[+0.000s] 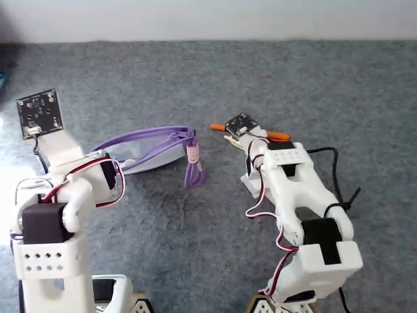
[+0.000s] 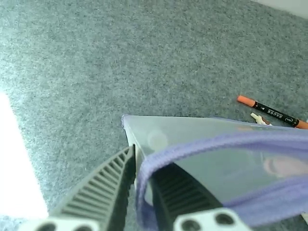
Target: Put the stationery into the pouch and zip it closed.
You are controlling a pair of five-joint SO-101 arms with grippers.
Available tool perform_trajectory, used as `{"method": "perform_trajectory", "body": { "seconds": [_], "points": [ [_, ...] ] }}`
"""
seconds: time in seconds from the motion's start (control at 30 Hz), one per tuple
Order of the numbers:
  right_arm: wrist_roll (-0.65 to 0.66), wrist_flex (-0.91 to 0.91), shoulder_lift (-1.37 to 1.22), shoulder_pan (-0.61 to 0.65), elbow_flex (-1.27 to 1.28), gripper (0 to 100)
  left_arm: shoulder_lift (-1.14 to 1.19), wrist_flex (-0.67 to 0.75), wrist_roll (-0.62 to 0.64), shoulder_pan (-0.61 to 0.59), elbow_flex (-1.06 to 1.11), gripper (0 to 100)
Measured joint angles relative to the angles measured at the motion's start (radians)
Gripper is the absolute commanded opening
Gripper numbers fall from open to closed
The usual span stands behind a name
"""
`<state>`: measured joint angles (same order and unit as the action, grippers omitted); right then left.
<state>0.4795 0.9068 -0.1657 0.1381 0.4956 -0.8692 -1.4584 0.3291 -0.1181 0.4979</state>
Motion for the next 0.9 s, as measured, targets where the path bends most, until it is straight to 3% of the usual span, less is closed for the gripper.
{"method": "perform_trajectory", "body": {
  "seconds": [0.37,0.73,0.9],
  "points": [
    [-0.005,0.101,0.066,0.003,-0.023,0.8,0.0,0.0,0.0,0.0,0.0,1],
    [-0.012,0.4,0.609,-0.006,-0.023,0.8,0.0,0.0,0.0,0.0,0.0,1],
    [-0.121,0.459,0.911,-0.009,-0.023,0.8,0.0,0.0,0.0,0.0,0.0,1]
  ]
}}
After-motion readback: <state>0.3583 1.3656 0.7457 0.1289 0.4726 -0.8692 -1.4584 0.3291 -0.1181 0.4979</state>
